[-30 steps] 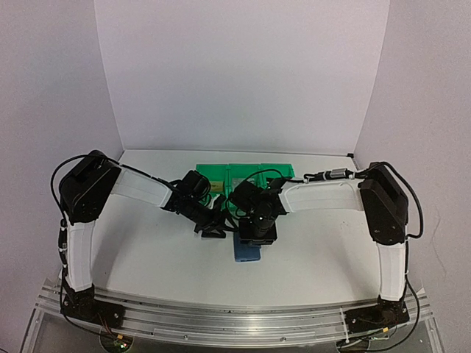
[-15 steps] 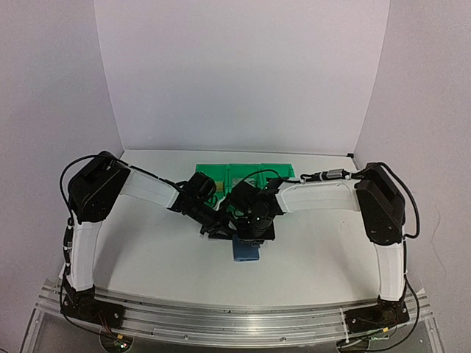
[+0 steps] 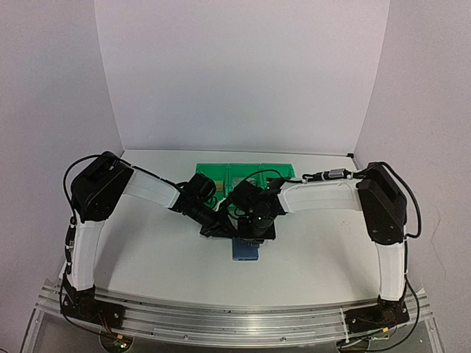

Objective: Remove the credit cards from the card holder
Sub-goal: Open the card holder at the center of the board.

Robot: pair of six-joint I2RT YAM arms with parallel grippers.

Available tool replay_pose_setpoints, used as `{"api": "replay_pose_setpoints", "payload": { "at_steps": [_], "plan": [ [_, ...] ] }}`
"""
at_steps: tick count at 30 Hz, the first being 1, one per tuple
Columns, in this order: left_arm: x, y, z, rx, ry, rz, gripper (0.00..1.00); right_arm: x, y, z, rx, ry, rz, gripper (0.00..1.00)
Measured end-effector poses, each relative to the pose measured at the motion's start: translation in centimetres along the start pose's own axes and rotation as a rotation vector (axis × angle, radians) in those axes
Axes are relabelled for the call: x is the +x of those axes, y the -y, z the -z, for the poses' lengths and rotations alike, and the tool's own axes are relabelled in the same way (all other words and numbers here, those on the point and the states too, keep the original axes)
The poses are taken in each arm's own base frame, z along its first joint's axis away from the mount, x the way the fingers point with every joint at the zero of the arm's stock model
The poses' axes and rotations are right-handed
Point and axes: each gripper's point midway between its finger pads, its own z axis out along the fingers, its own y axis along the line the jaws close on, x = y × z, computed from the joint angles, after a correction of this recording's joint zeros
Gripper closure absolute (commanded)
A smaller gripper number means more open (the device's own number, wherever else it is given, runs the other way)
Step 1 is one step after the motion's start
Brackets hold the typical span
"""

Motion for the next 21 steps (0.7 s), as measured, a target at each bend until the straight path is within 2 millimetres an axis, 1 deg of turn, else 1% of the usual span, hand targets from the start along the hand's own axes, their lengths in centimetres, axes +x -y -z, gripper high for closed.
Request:
{"api": "replay_pose_setpoints", "payload": {
  "at_steps": [2,4,6,7,8,9,12,15,18,20,21],
  "plan": [
    [0.0,0.0,0.0,-0.003,0.002,0.001,1.0,0.2,0.7,0.2,-0.003,0.009,-0.009,1.0],
    [0.0,-0.1,0.0,-0.004,0.003,0.002,1.0,0.6,1.9,0.4,0.006,0.01,-0.021,1.0],
    [-0.1,-0.1,0.0,-0.005,0.004,0.003,1.0,0.8,3.6,0.8,0.022,0.008,-0.043,0.85],
    [-0.1,-0.1,0.0,-0.005,0.005,0.004,1.0,0.8,4.4,1.0,0.029,0.008,-0.056,0.76],
    [-0.1,-0.1,0.0,-0.006,0.005,0.004,1.0,0.5,5.0,1.2,0.034,0.01,-0.073,0.66],
    [-0.1,-0.1,0.0,-0.007,0.006,0.004,1.0,0.3,5.5,1.2,0.036,0.012,-0.085,0.6],
    [-0.1,-0.1,0.0,-0.009,0.007,0.005,1.0,-0.5,6.5,1.3,0.044,0.022,-0.123,0.52],
    [-0.1,-0.2,0.0,-0.01,0.008,0.005,1.0,-0.4,7.0,1.8,0.049,0.022,-0.13,0.51],
    [-0.1,-0.2,0.0,-0.011,0.008,0.005,1.0,-0.7,6.9,3.1,0.043,0.031,-0.131,0.55],
    [-0.1,-0.2,0.0,-0.011,0.008,0.005,1.0,-1.9,5.9,4.6,0.025,0.06,-0.124,0.59],
    [-0.1,-0.2,0.0,-0.011,0.009,0.005,1.0,-2.7,5.1,5.6,0.013,0.085,-0.115,0.61]
  ]
}}
